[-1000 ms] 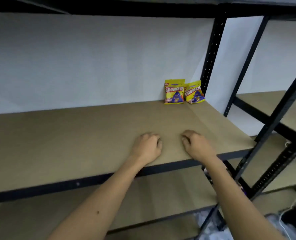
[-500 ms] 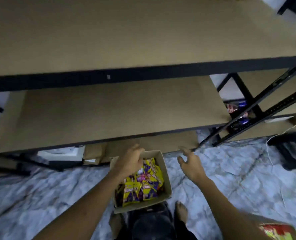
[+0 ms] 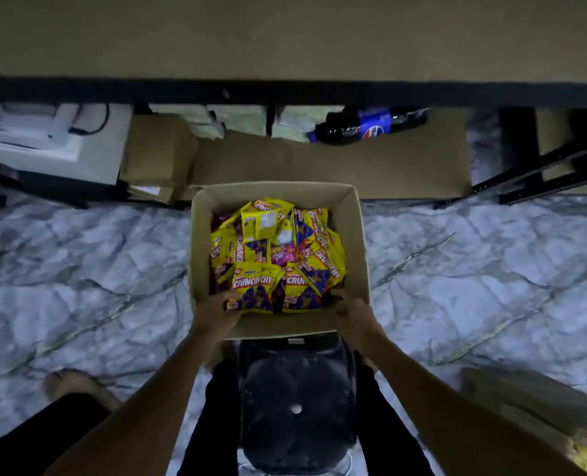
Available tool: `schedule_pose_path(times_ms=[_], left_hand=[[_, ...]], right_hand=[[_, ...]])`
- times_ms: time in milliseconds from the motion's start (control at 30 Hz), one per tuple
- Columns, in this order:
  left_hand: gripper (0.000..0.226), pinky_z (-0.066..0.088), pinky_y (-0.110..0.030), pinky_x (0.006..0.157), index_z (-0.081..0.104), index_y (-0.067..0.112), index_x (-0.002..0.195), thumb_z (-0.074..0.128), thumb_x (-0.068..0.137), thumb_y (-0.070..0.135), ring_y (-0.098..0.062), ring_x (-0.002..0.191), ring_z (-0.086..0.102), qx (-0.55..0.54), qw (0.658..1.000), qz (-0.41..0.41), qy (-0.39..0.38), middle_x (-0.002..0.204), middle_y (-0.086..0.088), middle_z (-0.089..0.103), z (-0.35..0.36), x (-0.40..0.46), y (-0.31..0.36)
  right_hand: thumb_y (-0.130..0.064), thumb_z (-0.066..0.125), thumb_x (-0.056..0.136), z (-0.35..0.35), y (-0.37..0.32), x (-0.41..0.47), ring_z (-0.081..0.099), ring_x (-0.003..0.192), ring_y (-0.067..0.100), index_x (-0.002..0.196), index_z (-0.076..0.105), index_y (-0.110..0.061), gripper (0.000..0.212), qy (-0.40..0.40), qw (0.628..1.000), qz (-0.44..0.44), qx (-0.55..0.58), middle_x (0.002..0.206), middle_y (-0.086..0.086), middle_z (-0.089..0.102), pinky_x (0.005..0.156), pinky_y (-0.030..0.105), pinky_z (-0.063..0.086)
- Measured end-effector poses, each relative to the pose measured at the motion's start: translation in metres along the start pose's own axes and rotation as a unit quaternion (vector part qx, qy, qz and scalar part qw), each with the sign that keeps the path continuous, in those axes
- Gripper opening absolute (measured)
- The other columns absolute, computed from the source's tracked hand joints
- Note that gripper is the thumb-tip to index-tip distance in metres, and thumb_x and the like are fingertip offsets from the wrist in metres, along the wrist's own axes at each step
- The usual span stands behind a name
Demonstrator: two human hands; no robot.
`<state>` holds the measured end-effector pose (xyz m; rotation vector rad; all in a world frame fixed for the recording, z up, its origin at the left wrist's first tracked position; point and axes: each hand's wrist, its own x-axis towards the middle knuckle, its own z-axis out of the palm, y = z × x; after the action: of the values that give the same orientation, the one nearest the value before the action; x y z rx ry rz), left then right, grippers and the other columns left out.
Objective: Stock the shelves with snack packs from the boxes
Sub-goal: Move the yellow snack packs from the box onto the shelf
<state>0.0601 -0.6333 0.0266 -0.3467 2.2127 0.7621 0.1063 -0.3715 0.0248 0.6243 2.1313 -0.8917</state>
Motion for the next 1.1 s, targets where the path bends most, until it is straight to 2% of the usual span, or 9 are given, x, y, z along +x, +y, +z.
schedule_pose_path(times_ms=[167, 333, 400, 500, 567, 733, 933, 1033, 1100], left_hand=[[0.045, 0.049, -0.030, 0.093, 0.062, 0.022, 0.127, 0.062, 0.085, 0.004, -0.025, 0.116, 0.058, -0.003, 1.000, -0.013, -0.002, 0.132, -0.008, 0.059, 0.053, 0.067, -0.055], [0.031, 0.042, -0.024, 0.089, 0.068, 0.020, 0.115, 0.068, 0.086, 0.008, -0.023, 0.121, 0.054, -0.044, 0.999, 0.000, 0.006, 0.133, -0.004, 0.058, 0.101, 0.132, -0.100], [0.024, 0.043, -0.024, 0.089, 0.071, 0.017, 0.105, 0.069, 0.085, 0.004, -0.023, 0.120, 0.055, -0.061, 0.998, 0.005, 0.026, 0.129, -0.005, 0.061, 0.118, 0.151, -0.113], [0.026, 0.045, -0.022, 0.081, 0.071, 0.013, 0.102, 0.061, 0.086, -0.005, -0.025, 0.117, 0.057, -0.057, 0.997, -0.010, 0.051, 0.129, -0.008, 0.061, 0.141, 0.172, -0.130], [0.035, 0.045, -0.022, 0.082, 0.071, 0.012, 0.107, 0.056, 0.084, -0.010, -0.027, 0.118, 0.056, -0.036, 0.998, -0.026, 0.046, 0.131, -0.011, 0.060, 0.154, 0.175, -0.143], [0.044, 0.049, -0.030, 0.086, 0.068, 0.020, 0.115, 0.056, 0.082, -0.007, -0.030, 0.113, 0.059, 0.013, 0.995, -0.098, 0.030, 0.128, -0.010, 0.062, 0.167, 0.143, -0.168], [0.055, 0.045, -0.012, 0.051, 0.066, 0.021, 0.118, 0.056, 0.074, -0.011, -0.015, 0.081, 0.060, -0.059, 0.992, -0.102, -0.040, 0.118, -0.004, 0.065, 0.138, 0.091, -0.127], [0.062, 0.058, -0.034, 0.065, 0.066, 0.032, 0.111, 0.051, 0.071, -0.013, -0.019, 0.083, 0.066, -0.100, 0.989, -0.088, -0.068, 0.111, -0.004, 0.067, 0.119, 0.065, -0.100], [0.066, 0.057, -0.039, 0.060, 0.065, 0.043, 0.098, 0.046, 0.068, -0.012, -0.024, 0.076, 0.068, -0.132, 0.984, -0.085, -0.083, 0.104, -0.005, 0.070, 0.102, 0.048, -0.086]], right_hand=[[-0.010, 0.058, 0.088, 0.060, 0.022, 0.105, 0.058, 0.070, 0.023, 0.120, 0.063, -0.022, 0.034, 0.056, 0.955, 0.122, 0.264, 0.085, 0.009, 0.066, 0.065, 0.035, 0.048], [-0.032, 0.073, 0.085, 0.123, 0.053, 0.193, 0.058, 0.105, 0.029, 0.121, 0.052, -0.032, 0.041, 0.061, 0.868, 0.221, 0.441, 0.124, 0.008, 0.058, 0.092, 0.045, 0.052], [-0.025, 0.074, 0.085, 0.145, 0.068, 0.213, 0.057, 0.109, 0.029, 0.120, 0.054, -0.029, 0.041, 0.092, 0.856, 0.231, 0.453, 0.131, 0.007, 0.056, 0.090, 0.042, 0.053], [-0.006, 0.056, 0.095, 0.163, 0.088, 0.232, 0.056, 0.093, 0.024, 0.101, 0.056, -0.021, 0.016, 0.141, 0.808, 0.227, 0.524, 0.125, 0.009, 0.058, 0.075, 0.031, 0.051], [-0.005, 0.044, 0.097, 0.176, 0.101, 0.236, 0.056, 0.100, 0.025, 0.099, 0.056, -0.020, 0.019, 0.131, 0.783, 0.220, 0.567, 0.128, 0.009, 0.057, 0.086, 0.032, 0.049], [0.007, 0.043, 0.094, 0.202, 0.124, 0.190, 0.052, 0.096, 0.023, 0.137, 0.048, -0.010, 0.046, 0.082, 0.875, 0.248, 0.407, 0.123, 0.014, 0.057, 0.084, 0.037, 0.048], [0.017, 0.053, 0.077, 0.170, 0.113, 0.120, 0.067, 0.099, 0.035, 0.111, 0.067, -0.034, 0.063, -0.058, 0.846, 0.277, 0.452, 0.114, 0.008, 0.066, 0.079, 0.049, 0.057], [0.022, 0.047, 0.079, 0.136, 0.093, 0.081, 0.067, 0.100, 0.034, 0.117, 0.064, -0.031, 0.068, -0.072, 0.872, 0.239, 0.421, 0.118, 0.011, 0.061, 0.078, 0.048, 0.059], [0.011, 0.052, 0.082, 0.116, 0.077, 0.061, 0.064, 0.103, 0.030, 0.120, 0.059, -0.036, 0.061, -0.080, 0.912, 0.177, 0.360, 0.125, 0.012, 0.060, 0.086, 0.048, 0.056]])
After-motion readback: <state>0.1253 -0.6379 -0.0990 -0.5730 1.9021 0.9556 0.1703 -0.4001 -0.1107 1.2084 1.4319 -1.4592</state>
